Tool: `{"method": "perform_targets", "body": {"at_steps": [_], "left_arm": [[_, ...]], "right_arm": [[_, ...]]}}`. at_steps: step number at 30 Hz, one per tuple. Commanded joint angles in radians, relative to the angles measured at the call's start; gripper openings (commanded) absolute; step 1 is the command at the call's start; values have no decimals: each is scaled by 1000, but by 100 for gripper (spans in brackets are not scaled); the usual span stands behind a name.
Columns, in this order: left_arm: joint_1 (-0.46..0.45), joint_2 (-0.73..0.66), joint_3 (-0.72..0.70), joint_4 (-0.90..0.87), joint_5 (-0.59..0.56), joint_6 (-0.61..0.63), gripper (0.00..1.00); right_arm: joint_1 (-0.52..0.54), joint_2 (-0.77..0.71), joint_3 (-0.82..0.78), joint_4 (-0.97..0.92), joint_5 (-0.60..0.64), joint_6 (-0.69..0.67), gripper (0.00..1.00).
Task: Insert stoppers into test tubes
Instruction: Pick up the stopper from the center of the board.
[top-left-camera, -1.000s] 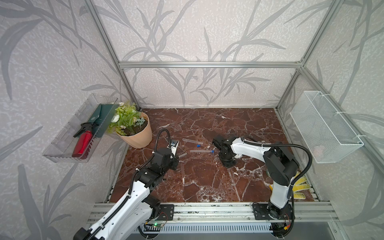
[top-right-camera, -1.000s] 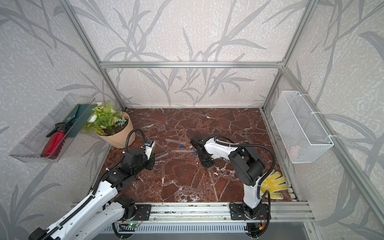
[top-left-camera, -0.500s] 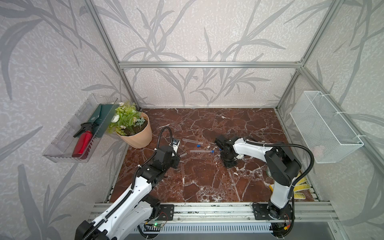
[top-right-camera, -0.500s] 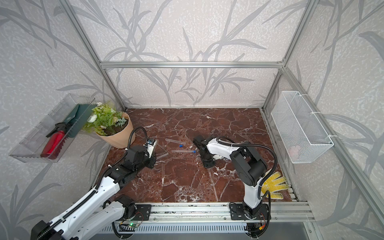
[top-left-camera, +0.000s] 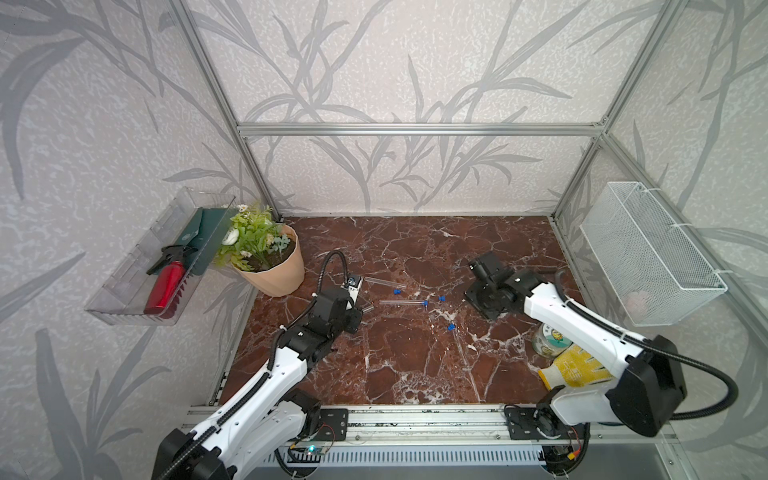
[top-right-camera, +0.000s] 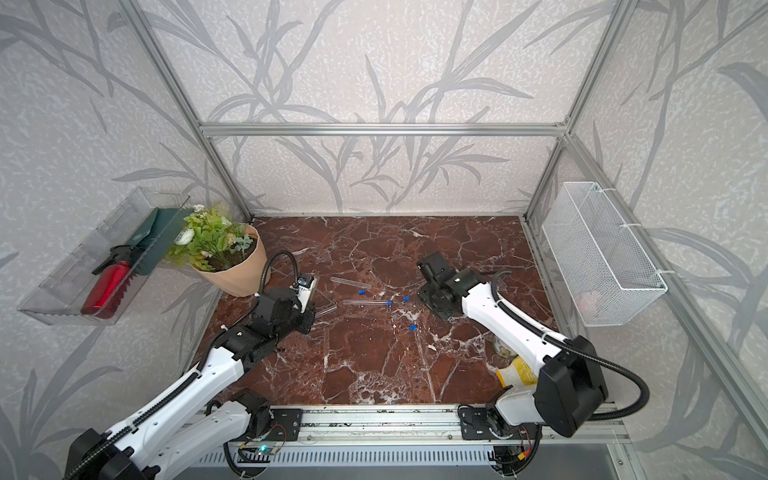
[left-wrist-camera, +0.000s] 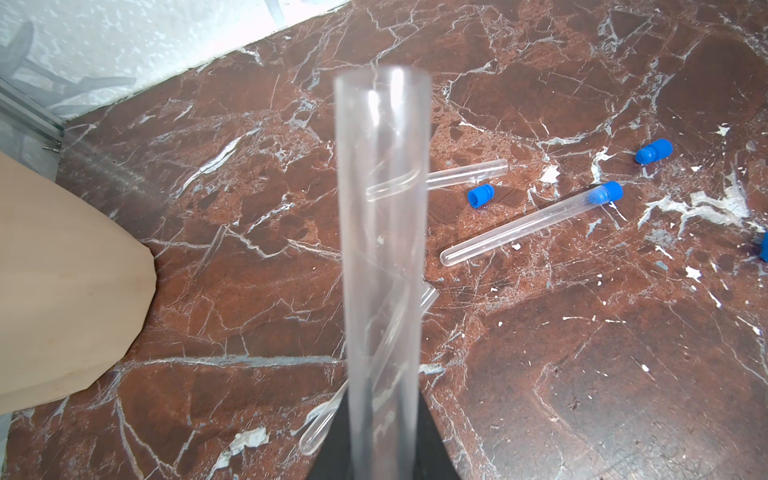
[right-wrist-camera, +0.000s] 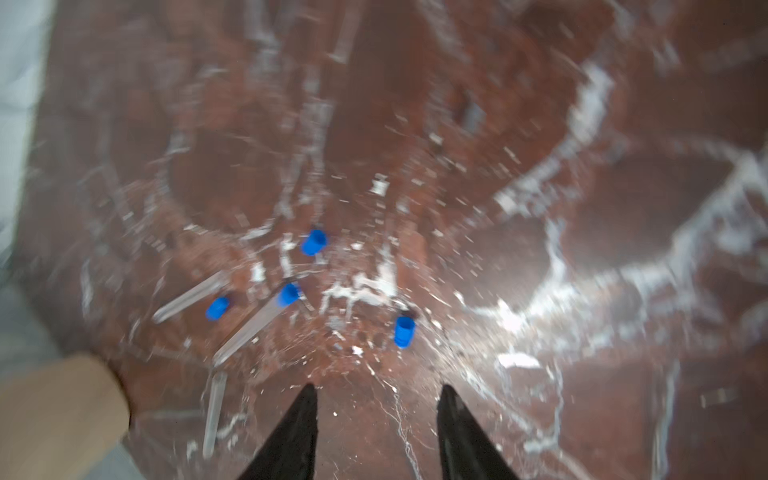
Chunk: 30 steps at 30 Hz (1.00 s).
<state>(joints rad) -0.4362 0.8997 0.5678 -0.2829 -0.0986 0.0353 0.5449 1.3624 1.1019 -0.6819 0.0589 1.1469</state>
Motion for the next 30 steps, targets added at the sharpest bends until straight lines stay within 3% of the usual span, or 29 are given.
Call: {"method": "perform_targets", "body": {"at_steps": [1,3,4,7,10,15,22,30], "left_arm": [[6,4,16,37,13,15,0],[7,2,11,43,14,21,0],[7,1,10,44,13,24,0],[7,0,3,55,15,28,0],[6,2,6,56,18,31,0],[7,-16,-8,59,8,20,0],[7,-41,-17,47,-2,17,0],[8,-32,-14,48,-6,23,0]], "right_arm": [[-64,-44,-21,315,-266,-875,45],[-69,-52,-11,264,-532,-1329,45],[-62,-58,-18,199,-607,-1576,46],[-35,-43,-63,55,-566,-2137,58],[-2,82,10,-149,-436,-2459,58],[33,230,88,-244,-363,-2597,57],[58,339,67,-133,-367,-2594,54],[58,435,34,-28,-292,-2577,48]]}}
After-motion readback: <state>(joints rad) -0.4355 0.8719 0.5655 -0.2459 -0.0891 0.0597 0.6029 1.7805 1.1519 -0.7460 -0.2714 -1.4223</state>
